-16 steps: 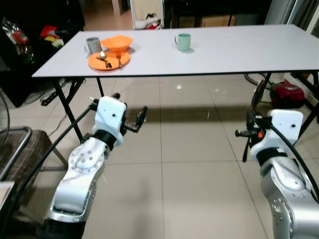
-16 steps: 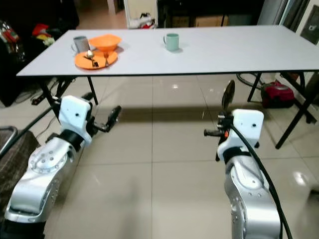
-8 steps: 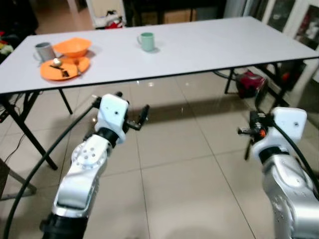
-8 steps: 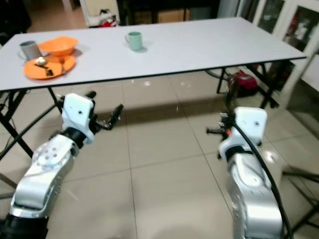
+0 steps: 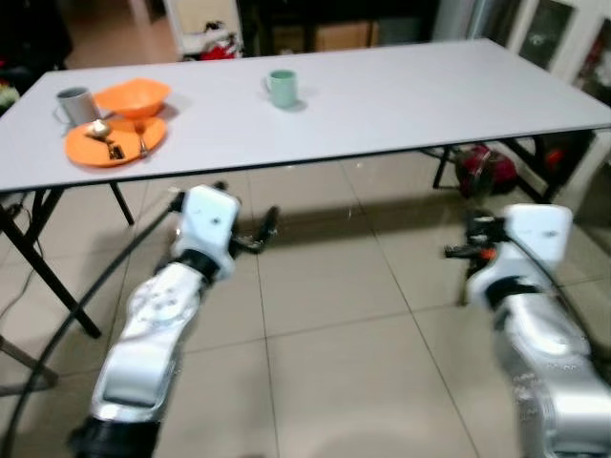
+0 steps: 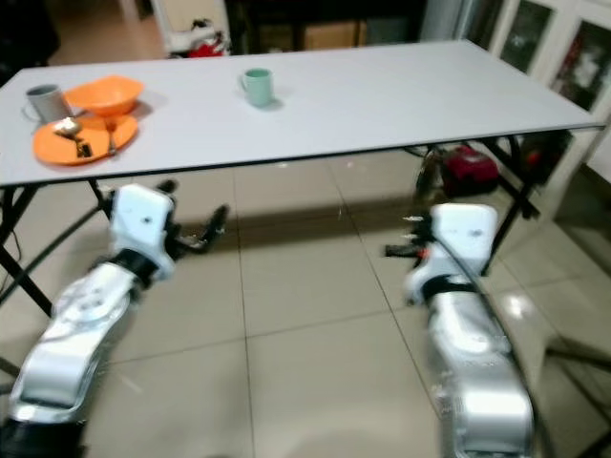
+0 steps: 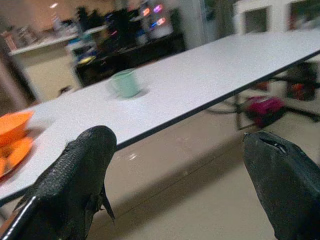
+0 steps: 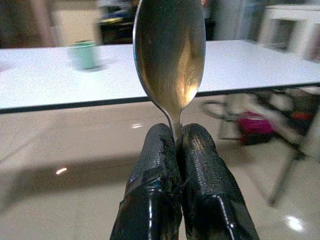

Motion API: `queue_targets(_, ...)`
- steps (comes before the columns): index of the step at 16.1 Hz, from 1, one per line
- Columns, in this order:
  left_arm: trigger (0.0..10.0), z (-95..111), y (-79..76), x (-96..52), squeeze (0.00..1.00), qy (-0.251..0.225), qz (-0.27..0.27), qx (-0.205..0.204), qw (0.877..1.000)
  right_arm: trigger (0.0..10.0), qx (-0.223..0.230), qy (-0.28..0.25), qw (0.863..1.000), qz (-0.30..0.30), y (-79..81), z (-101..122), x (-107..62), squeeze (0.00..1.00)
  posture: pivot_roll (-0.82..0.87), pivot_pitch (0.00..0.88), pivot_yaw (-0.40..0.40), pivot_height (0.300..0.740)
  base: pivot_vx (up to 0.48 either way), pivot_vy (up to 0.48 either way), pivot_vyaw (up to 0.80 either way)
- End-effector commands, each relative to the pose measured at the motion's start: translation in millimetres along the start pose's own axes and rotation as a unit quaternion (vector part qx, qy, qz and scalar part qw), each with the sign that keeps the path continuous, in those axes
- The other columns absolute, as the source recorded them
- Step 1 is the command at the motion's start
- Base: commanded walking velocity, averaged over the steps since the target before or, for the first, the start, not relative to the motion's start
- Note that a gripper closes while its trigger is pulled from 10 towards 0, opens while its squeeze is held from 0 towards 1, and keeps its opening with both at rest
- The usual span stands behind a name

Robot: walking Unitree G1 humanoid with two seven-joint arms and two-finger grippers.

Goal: Setting the table

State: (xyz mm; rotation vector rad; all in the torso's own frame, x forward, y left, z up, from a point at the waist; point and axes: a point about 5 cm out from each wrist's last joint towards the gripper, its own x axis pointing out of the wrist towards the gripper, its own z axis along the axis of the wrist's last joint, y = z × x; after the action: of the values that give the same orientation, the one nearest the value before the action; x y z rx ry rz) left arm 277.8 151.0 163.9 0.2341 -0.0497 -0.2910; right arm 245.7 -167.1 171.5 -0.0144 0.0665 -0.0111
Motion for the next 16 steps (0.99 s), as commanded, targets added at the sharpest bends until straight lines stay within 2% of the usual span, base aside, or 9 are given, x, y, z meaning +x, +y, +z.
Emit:
queue_targets(1, 10.0, 3, -1.1, 1.7, 0.00, -0.005, -0.005, -0.005, 1.000, 10.0, 0.003, 0.006, 1.000, -0.008, -4.6, 0, -1.2, 0.00, 0.02, 0.000, 0.040, 0.740, 0.334, 0.000, 0.00)
queue_targets(8, 10.0, 0, -3.4, 2.1, 0.00, -0.003, -0.006, -0.006, 1.000, 10.0, -0.009, 0.019, 1.000, -0.011, -6.8, -5, -3.4, 0.00, 0.02, 0.000, 0.032, 0.740, 0.333, 0.000, 0.00)
queue_targets(12, 10.0, -2, -4.5, -4.5, 0.00, -0.002, 0.005, -0.007, 1.000, 10.0, -0.021, 0.033, 0.999, -0.007, -12.2, -9, -0.3, 0.00, 0.03, 0.000, 0.006, 0.740, 0.334, 0.000, 0.00)
queue_targets(16, 10.0, -3, -2.4, -9.2, 0.00, -0.002, 0.013, -0.006, 1.000, 10.0, -0.024, 0.037, 0.999, 0.000, -10.5, -11, 0.7, 0.00, 0.04, 0.000, 0.003, 0.740, 0.336, 0.000, 0.00)
